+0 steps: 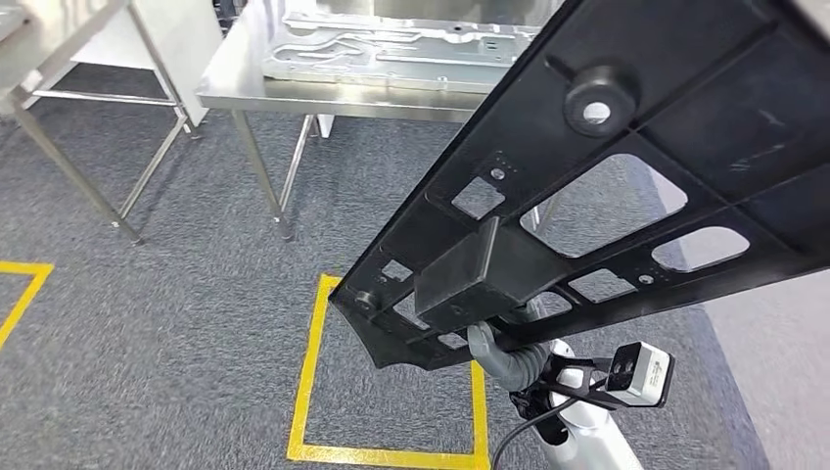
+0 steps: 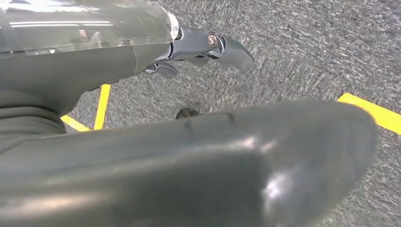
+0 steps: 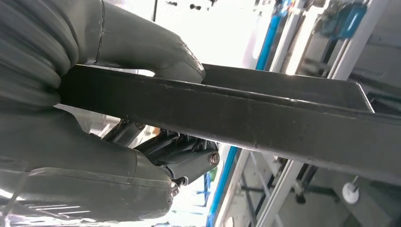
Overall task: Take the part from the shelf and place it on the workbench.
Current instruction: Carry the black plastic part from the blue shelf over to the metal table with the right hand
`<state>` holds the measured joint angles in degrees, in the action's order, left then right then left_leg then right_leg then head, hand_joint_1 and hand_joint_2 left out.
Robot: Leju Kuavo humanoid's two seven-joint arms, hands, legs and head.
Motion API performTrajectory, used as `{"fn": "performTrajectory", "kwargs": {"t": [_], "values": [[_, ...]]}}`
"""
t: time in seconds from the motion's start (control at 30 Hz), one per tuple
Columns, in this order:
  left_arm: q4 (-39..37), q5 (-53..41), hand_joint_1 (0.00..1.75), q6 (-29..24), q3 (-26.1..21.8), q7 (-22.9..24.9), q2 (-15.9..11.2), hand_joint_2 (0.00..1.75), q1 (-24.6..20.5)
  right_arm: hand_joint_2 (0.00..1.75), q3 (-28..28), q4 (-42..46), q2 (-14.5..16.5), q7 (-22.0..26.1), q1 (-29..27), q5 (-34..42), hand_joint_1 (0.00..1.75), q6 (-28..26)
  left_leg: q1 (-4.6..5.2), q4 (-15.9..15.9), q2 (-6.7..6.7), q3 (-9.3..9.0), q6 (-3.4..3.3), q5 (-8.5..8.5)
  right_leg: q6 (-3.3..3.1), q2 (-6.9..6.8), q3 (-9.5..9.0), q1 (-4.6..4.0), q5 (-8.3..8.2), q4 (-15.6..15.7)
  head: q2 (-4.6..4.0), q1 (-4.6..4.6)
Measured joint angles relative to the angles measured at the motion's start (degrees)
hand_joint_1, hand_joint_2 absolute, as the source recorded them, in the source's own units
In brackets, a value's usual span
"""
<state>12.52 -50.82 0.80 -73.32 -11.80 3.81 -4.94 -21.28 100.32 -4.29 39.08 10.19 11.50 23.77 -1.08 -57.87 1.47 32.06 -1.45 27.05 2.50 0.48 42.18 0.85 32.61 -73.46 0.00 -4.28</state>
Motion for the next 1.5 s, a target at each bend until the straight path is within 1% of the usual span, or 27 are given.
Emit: {"fn": "performTrajectory", "kwargs": {"t": [0.03, 0.07, 0.1, 0.13, 0.2, 0.23, 0.3, 0.4, 0.47, 0.5, 0.53, 0.6, 0.63, 0.67, 0.73, 0.83, 0.9, 0.97, 1.03, 1.07, 1.1, 1.17, 1.23, 1.3, 1.4, 1.43, 1.5], "values": [[0.00, -0.01, 0.00, 0.00, -0.03, 0.09, -0.02, 0.00, 0.00, 1.75, -0.01, -0.07, 0.01, 0.00, -0.04, 0.00, 1.75, 0.01, 0.04, -0.03, 0.76, -0.02, 0.00, 0.07, 0.07, -0.16, 0.35, 0.05, -0.29, -0.75, 0.00, 0.00], [0.00, -0.01, 0.00, 0.01, -0.04, 0.15, -0.03, 0.00, -0.05, 1.75, -0.01, -0.11, 0.01, 0.00, -0.06, 0.00, 1.75, 0.01, 0.05, -0.06, 1.45, -0.08, 0.05, 0.16, 0.06, -0.41, -0.43, 0.06, -1.55, 0.69, 0.00, -0.01], [0.00, -0.02, 0.00, 0.02, -0.04, 0.18, -0.03, 0.00, -0.10, 1.75, 0.00, -0.14, 0.01, 0.00, -0.06, -0.01, 1.75, 0.01, 0.05, -0.08, 2.09, -0.21, 0.16, 0.28, -0.05, -0.96, -2.23, 0.02, -3.44, 4.00, 0.00, -0.01], [0.00, -0.02, 0.00, 0.02, -0.03, 0.20, -0.03, 0.00, -0.14, 1.75, 0.01, -0.14, 0.01, 0.00, -0.04, -0.04, 1.75, 0.01, 0.13, -0.13, 2.66, -0.37, 0.36, 0.44, -0.29, -2.30, -4.44, -0.13, -5.12, 8.12, 0.00, 0.00], [0.00, -0.05, 0.00, 0.06, -0.04, 0.20, -0.04, 0.00, -0.17, 1.75, 0.02, -0.13, 0.04, 0.02, 0.09, -0.13, 1.75, 0.04, 0.46, -0.27, 3.70, -0.66, 0.93, 0.82, -1.16, -4.36, -7.40, -0.67, -6.86, 13.91, 0.00, 0.00], [0.00, -0.07, 0.00, 0.11, -0.05, 0.20, -0.04, 0.00, -0.18, 1.75, 0.03, -0.13, 0.07, 0.04, 0.14, -0.16, 1.75, 0.03, 0.62, -0.26, 4.22, -0.79, 1.24, 0.97, -1.60, -4.74, -7.82, -0.93, -6.88, 14.94, 0.00, 0.00], [0.01, -0.08, 0.00, 0.32, -0.05, 0.20, -0.06, 0.00, -0.28, 1.75, 0.10, -0.11, 0.10, 0.09, 0.13, -0.30, 1.75, -0.09, 0.72, -0.14, 5.15, -1.09, 1.85, 1.23, -2.31, -3.54, -7.81, -0.93, -7.01, 15.26, 0.00, -0.01], [0.02, -0.07, 0.00, 0.54, -0.05, 0.21, -0.19, 0.00, -0.47, 1.75, 0.17, -0.06, 0.10, 0.11, 0.05, -0.71, 1.75, -0.30, 0.43, -0.60, 4.42, -1.30, 2.49, 1.93, -2.94, -2.71, -8.18, -0.49, -7.36, 15.84, 0.00, -0.01], [0.02, -0.06, 0.00, 0.59, -0.05, 0.21, -0.24, 0.00, -0.49, 1.75, 0.16, -0.05, 0.10, 0.14, 0.05, -0.80, 1.75, -0.33, 0.34, -0.87, 3.75, -1.27, 2.56, 2.16, -2.97, -2.66, -8.20, -0.50, -7.37, 15.88, 0.00, -0.01], [0.01, -0.07, 0.00, 0.77, -0.07, 0.26, -0.25, 0.00, -0.44, 1.75, 0.16, -0.04, 0.14, 0.17, 0.05, -0.92, 1.75, -0.44, 0.32, -3.22, 2.63, -0.15, 2.67, 3.48, -3.15, -2.43, -8.18, -0.48, -7.36, 15.90, 0.00, -0.01], [0.01, -0.07, 0.00, 0.98, -0.08, 0.31, -0.27, 0.00, -0.27, 1.75, 0.17, -0.03, 0.17, 0.29, -0.10, -1.06, 1.75, -0.63, 0.30, -7.53, 1.40, 2.06, 2.83, 5.13, -3.35, -1.90, -8.18, -0.49, -7.32, 15.92, 0.00, -0.01], [0.00, -0.08, 0.00, 1.39, -0.11, 0.40, -0.31, 0.00, 0.08, 1.75, 0.24, -0.02, 0.25, 0.57, -0.46, -1.38, 1.75, -0.98, 0.25, -13.58, -0.75, 5.52, 3.09, 6.44, -3.65, -0.60, -8.29, -0.51, -7.16, 15.86, 0.00, -0.01], [0.00, -0.08, 0.00, 1.44, -0.11, 0.40, -0.37, 0.00, 0.20, 1.75, 0.28, -0.01, 0.25, 0.71, -0.65, -1.45, 1.75, -1.07, 0.23, -12.44, -0.88, 5.36, 3.08, 4.77, -3.55, -0.05, -8.44, -0.52, -7.02, 15.76, 0.00, -0.01], [0.00, -0.10, 0.00, 1.46, -0.11, 0.39, -0.42, 0.00, 0.21, 1.75, 0.34, 0.01, 0.25, 0.77, -0.68, -1.51, 1.75, -1.06, 0.17, -8.39, -0.95, 3.75, 2.96, 2.55, -3.37, 0.23, -8.55, -0.49, -6.86, 15.62, 0.00, -0.01], [0.00, -0.15, 0.00, 1.56, -0.10, 0.36, -0.53, 0.00, 0.11, 1.75, 0.56, 0.05, 0.25, 0.84, -0.71, -1.64, 1.75, -1.07, 0.26, -2.32, -1.19, 1.28, 2.35, 0.31, -2.80, 0.62, -8.47, -0.66, -6.53, 15.16, 0.00, -0.01], [0.00, -0.20, 0.00, 1.69, -0.10, 0.25, -0.56, 0.00, -0.02, 1.75, 0.94, 0.12, 0.25, 0.85, -0.91, -1.89, 1.75, -1.08, 0.43, -1.00, -1.33, 0.82, 1.07, 0.32, -1.80, 0.81, -8.21, -0.73, -6.43, 15.06, 0.00, -0.01], [0.00, -0.24, 0.00, 1.79, -0.10, 0.14, -0.56, 0.00, -0.06, 1.75, 1.17, 0.32, 0.25, 0.85, -1.07, -1.93, 1.75, -1.08, 0.32, -0.67, -1.29, 0.55, 0.36, 0.19, -1.13, 0.54, -7.80, -0.58, -5.62, 13.86, 0.00, -0.01], [0.00, -0.32, 0.00, 1.94, -0.10, 0.05, -0.62, 0.00, -0.09, 1.75, 1.45, 0.56, 0.25, 0.86, -1.19, -1.96, 1.75, -1.08, 0.24, -0.47, -1.20, 0.25, -0.18, 0.29, -0.63, 0.19, -5.04, -0.43, -2.89, 8.27, 0.00, -0.01], [0.00, -0.44, 0.00, 2.08, -0.10, -0.01, -0.74, 0.00, -0.08, 1.75, 1.67, 0.64, 0.25, 0.86, -1.52, -2.03, 1.75, -1.10, 0.32, -0.47, -1.14, 0.03, -0.42, 0.64, -0.35, 0.08, -0.72, -0.31, -0.24, 0.66, 0.00, -0.01], [0.01, -0.49, 0.00, 2.13, -0.10, -0.04, -0.78, 0.00, -0.06, 1.75, 1.73, 0.65, 0.25, 0.85, -1.75, -2.08, 1.75, -1.11, 0.36, -0.48, -1.13, -0.18, -0.43, 0.86, -0.32, 0.06, 0.61, -0.26, -0.22, -1.27, 0.00, -0.01], [0.01, -0.50, 0.00, 2.18, -0.10, -0.06, -0.81, 0.00, -0.05, 1.75, 1.80, 0.67, 0.25, 0.85, -1.93, -2.14, 1.75, -1.13, 0.39, -0.48, -1.14, -0.50, -0.37, 1.12, -0.39, 0.02, 0.79, -0.22, -1.37, -0.92, 0.00, -0.01], [0.01, -0.54, 0.00, 2.25, -0.10, -0.10, -0.82, 0.00, -0.04, 1.75, 1.98, 0.82, 0.25, 0.85, -2.09, -2.24, 1.75, -1.15, 0.42, -0.45, -1.15, -1.45, -0.13, 1.79, -0.88, -0.19, -2.05, -0.28, -5.91, 5.94, 0.00, -0.01], [0.00, -0.57, 0.00, 2.26, -0.10, -0.12, -0.81, 0.00, -0.08, 1.75, 2.14, 1.05, 0.25, 0.86, -2.10, -2.27, 1.75, -1.16, 0.54, -0.36, -1.10, -2.13, 0.38, 2.49, -1.63, -0.61, -5.31, -0.70, -8.33, 12.74, 0.00, 0.00], [0.00, -0.59, 0.00, 2.25, -0.10, -0.12, -0.82, 0.00, -0.15, 1.75, 2.25, 1.17, 0.25, 0.86, -2.16, -2.27, 1.75, -1.14, 0.60, -0.05, -0.95, -2.42, 0.99, 2.96, -2.24, -0.71, -6.24, -1.13, -7.81, 14.52, 0.00, 0.00], [0.03, -0.55, 0.00, 2.20, -0.10, -0.15, -0.97, 0.00, -0.39, 1.75, 2.42, 1.45, 0.25, 0.85, -2.29, -2.28, 1.75, -1.07, 0.60, -0.32, -0.82, -3.12, 1.93, 3.83, -3.14, -0.44, -7.48, -0.79, -7.19, 15.66, 0.00, -0.01], [0.04, -0.53, 0.00, 2.19, -0.10, -0.17, -1.03, 0.00, -0.45, 1.75, 2.46, 1.55, 0.27, 0.86, -2.28, -2.28, 1.75, -1.05, 0.59, -2.28, -0.86, -2.33, 2.20, 4.67, -3.45, -0.43, -8.22, -0.61, -6.97, 16.10, 0.00, -0.02], [0.04, -0.50, 0.00, 2.19, -0.10, -0.20, -1.09, 0.00, -0.36, 1.75, 2.49, 1.62, 0.34, 0.87, -2.28, -2.30, 1.75, -1.00, 0.46, -9.69, -0.96, 2.02, 2.58, 7.03, -3.94, -0.44, -9.56, -0.54, -6.22, 16.47, 0.00, -0.04]]}}
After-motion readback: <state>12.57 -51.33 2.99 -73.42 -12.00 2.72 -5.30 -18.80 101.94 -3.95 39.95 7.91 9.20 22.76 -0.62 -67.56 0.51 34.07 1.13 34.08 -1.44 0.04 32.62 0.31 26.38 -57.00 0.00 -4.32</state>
